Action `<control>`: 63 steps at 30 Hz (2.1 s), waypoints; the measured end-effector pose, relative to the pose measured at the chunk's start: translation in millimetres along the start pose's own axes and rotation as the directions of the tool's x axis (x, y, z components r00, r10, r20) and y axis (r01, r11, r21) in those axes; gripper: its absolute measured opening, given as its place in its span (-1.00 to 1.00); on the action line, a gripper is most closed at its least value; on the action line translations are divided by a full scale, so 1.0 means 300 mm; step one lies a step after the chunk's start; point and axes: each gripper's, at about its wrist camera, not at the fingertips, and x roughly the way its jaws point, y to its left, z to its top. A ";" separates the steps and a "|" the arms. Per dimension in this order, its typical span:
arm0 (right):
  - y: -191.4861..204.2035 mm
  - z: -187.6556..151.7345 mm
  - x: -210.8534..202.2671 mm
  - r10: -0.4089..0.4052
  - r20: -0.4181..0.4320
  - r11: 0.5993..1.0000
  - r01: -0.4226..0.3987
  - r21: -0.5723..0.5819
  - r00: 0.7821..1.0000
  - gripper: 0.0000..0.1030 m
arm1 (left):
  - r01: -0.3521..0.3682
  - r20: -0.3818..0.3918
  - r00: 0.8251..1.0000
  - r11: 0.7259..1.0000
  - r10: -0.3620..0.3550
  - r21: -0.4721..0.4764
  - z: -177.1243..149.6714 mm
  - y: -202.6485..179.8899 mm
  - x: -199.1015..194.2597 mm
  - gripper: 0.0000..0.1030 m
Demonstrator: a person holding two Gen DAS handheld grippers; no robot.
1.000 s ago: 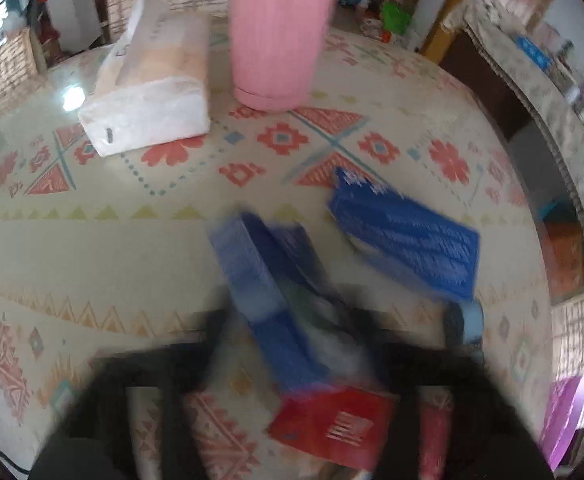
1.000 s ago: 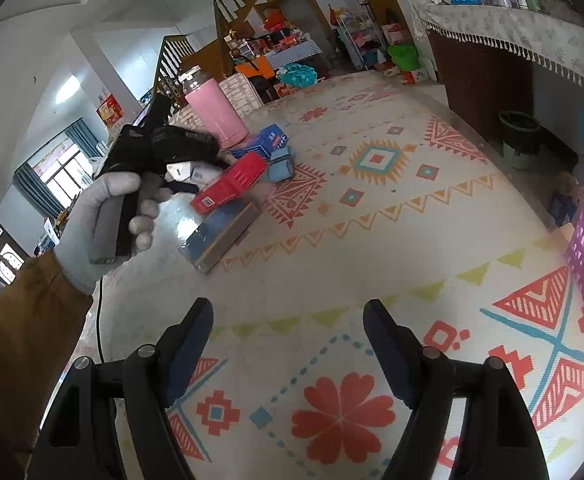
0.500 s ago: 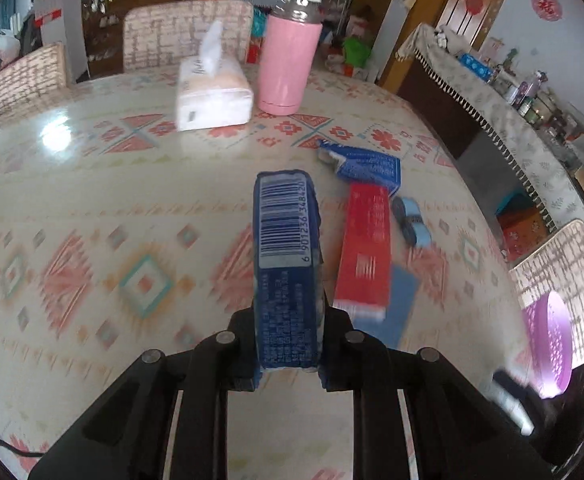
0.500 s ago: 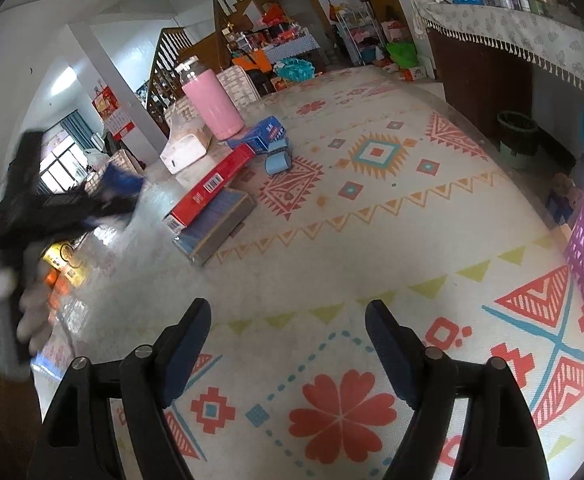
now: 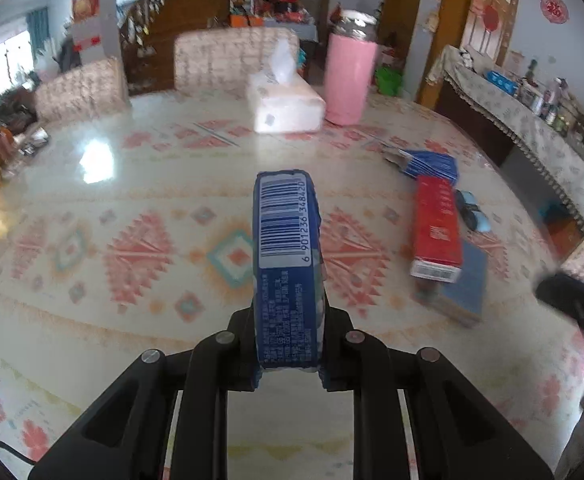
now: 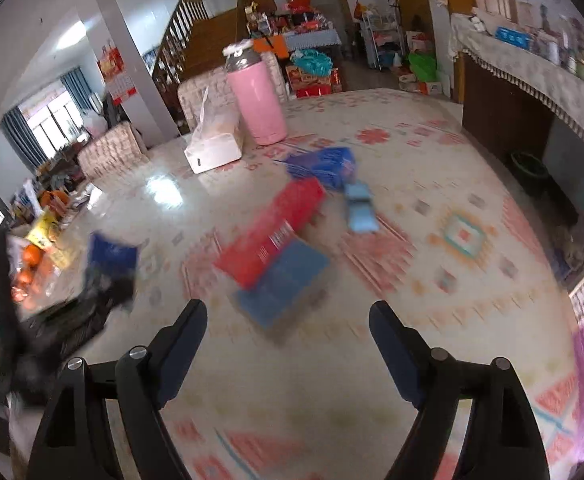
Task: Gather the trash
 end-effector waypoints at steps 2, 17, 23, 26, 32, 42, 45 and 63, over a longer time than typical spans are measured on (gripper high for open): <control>0.063 0.076 0.101 -0.059 -0.035 0.998 0.058 -0.017 0.998 0.69 | -0.058 0.020 0.998 0.998 0.058 0.000 0.000 0.036 -0.002 -0.62; 0.219 0.207 0.488 -0.470 -0.101 0.879 0.455 -0.142 0.877 -0.17 | -0.225 0.126 0.967 0.974 0.223 0.008 0.046 0.077 -0.045 -0.62; 0.286 0.185 0.416 -0.401 -0.023 0.905 0.392 -0.168 0.916 -0.17 | -0.166 0.183 0.969 0.986 0.165 -0.010 0.039 0.071 -0.096 -0.62; 0.298 0.173 0.328 -0.349 0.007 0.925 0.345 -0.161 0.937 -0.17 | -0.127 0.191 0.973 0.991 0.133 -0.044 0.039 0.090 -0.109 -0.62; 0.264 0.098 0.154 -0.283 0.036 0.947 0.285 -0.145 0.958 -0.16 | -0.057 0.202 0.977 0.994 0.076 -0.097 0.035 0.116 -0.129 -0.62; 0.182 -0.128 -0.113 -0.198 0.076 0.976 0.204 -0.079 0.977 -0.16 | -0.003 0.246 0.969 0.996 0.025 -0.088 0.019 0.082 -0.166 -0.62; 0.146 -0.179 -0.175 -0.185 0.087 0.981 0.190 -0.043 0.979 -0.16 | 0.015 0.257 0.966 0.997 0.005 -0.076 0.008 0.065 -0.181 -0.62; 0.035 -0.298 -0.309 -0.166 0.137 0.986 0.161 0.050 0.977 -0.16 | 0.052 0.291 0.956 0.998 -0.041 -0.030 -0.025 -0.003 -0.211 -0.62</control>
